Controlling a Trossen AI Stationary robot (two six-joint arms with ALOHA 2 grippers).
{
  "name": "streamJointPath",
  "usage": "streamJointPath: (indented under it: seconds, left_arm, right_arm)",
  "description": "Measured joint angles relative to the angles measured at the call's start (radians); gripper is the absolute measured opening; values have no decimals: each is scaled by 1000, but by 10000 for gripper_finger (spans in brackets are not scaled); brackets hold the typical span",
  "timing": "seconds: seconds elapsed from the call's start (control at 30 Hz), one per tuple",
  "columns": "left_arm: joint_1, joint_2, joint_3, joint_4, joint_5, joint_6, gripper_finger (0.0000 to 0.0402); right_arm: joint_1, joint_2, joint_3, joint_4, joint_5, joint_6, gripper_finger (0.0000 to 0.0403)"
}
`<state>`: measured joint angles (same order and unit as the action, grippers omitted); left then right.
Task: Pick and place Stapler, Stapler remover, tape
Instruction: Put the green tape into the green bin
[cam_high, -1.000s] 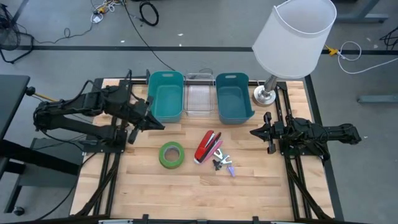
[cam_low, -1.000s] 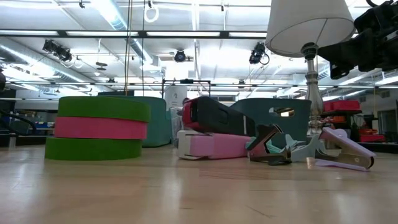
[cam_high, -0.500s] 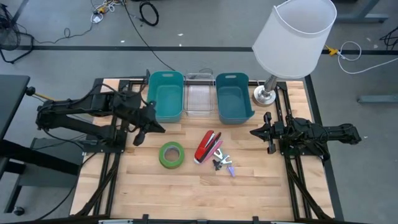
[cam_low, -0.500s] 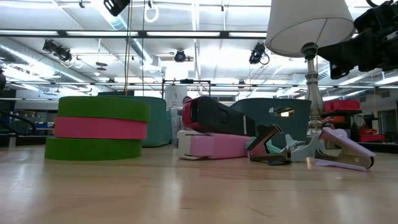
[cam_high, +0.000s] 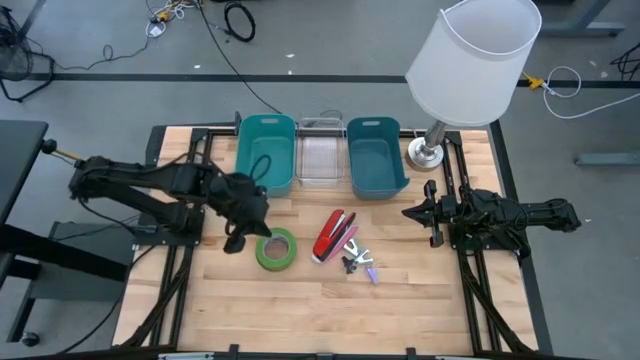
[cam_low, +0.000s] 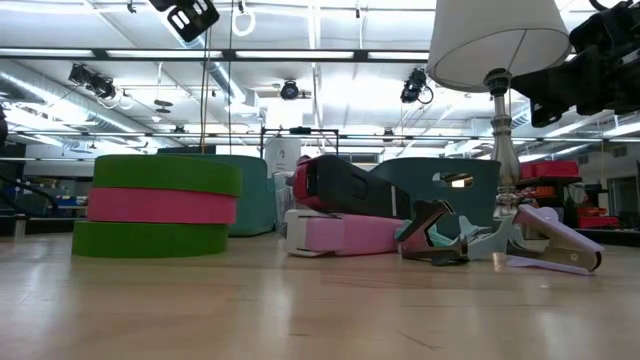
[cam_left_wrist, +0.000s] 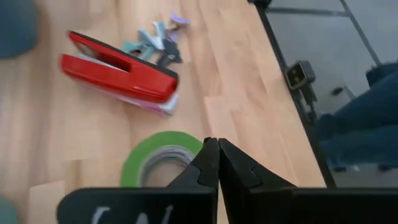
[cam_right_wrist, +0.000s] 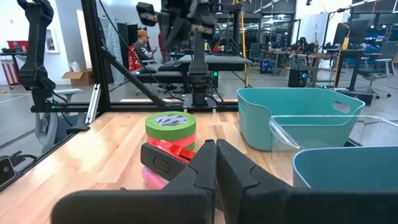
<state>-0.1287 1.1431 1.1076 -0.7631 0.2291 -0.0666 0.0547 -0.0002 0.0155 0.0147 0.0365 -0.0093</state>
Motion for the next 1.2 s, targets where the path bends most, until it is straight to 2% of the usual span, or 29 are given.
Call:
streamJointPath:
  seconds: [0.7, 0.93, 1.2]
  left_arm:
    - [-284, 37, 0, -14, -8, 0, 8]
    - [-382, 37, 0, -13, -97, -6, 6]
    - [-432, 37, 0, -11, -105, -26, 20]
  right_arm:
    - [0, 0, 0, 0, 0, 0, 16]
    - [0, 0, 0, 0, 0, 0, 16]
    - [0, 0, 0, 0, 0, 0, 16]
